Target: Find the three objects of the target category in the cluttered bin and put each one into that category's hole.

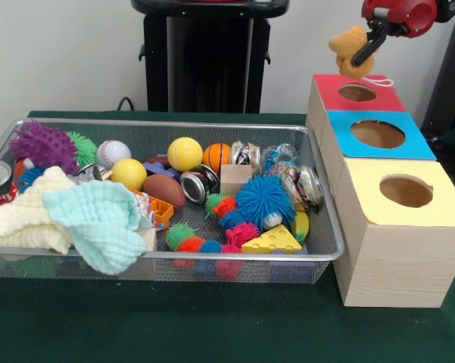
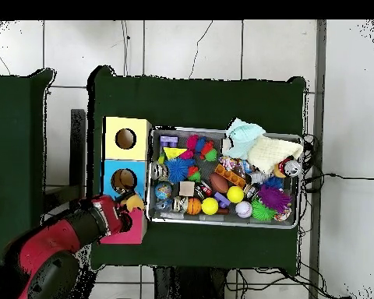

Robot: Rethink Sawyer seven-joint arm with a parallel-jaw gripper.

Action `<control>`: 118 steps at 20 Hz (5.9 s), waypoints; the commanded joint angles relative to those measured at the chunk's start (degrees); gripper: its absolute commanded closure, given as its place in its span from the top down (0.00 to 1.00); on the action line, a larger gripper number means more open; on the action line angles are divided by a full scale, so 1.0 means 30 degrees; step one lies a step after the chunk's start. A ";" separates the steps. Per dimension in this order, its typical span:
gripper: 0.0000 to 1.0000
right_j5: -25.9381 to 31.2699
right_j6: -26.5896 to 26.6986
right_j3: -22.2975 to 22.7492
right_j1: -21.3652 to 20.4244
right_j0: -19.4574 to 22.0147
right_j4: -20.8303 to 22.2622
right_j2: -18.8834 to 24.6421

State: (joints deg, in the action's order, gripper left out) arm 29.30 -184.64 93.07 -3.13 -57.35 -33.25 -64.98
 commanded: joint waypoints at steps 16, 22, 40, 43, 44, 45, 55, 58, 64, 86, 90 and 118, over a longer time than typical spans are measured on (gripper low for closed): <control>0.00 -0.1745 -0.1854 -0.1506 0.3049 -0.0448 0.1411 0.2744; 0.00 -0.1435 -0.1414 -0.1396 0.2530 -0.0529 0.1345 0.3036; 0.00 -0.0770 0.0748 -0.1093 -0.0309 -0.0305 0.2137 0.4338; 0.00 -0.1138 0.0962 -0.0846 -0.0619 -0.0308 0.2611 0.4748; 0.00 -0.1172 0.0814 -0.0780 -0.0626 -0.0361 0.2683 0.4812; 0.00 -0.1196 0.0705 -0.0671 -0.0748 -0.0408 0.2719 0.5009; 0.00 -0.2948 0.1345 0.0843 -0.2362 0.0006 0.4405 0.6454; 0.00 -0.3408 0.0844 0.0915 -0.2176 0.0030 0.4783 0.6604; 0.00 -0.4049 0.0033 0.0917 -0.1778 0.0022 0.5113 0.6904; 0.00 -0.6424 -0.0816 0.3310 -0.2739 -0.0332 0.6529 0.7365; 0.00 -0.7189 -0.1540 0.3265 -0.1724 -0.0768 0.6053 0.7260; 0.00 -0.7856 -0.2480 0.5213 -0.1209 -0.3404 0.4703 0.7098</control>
State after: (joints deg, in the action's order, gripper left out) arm 7.13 -184.65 107.25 -8.36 -67.84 -16.43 -51.81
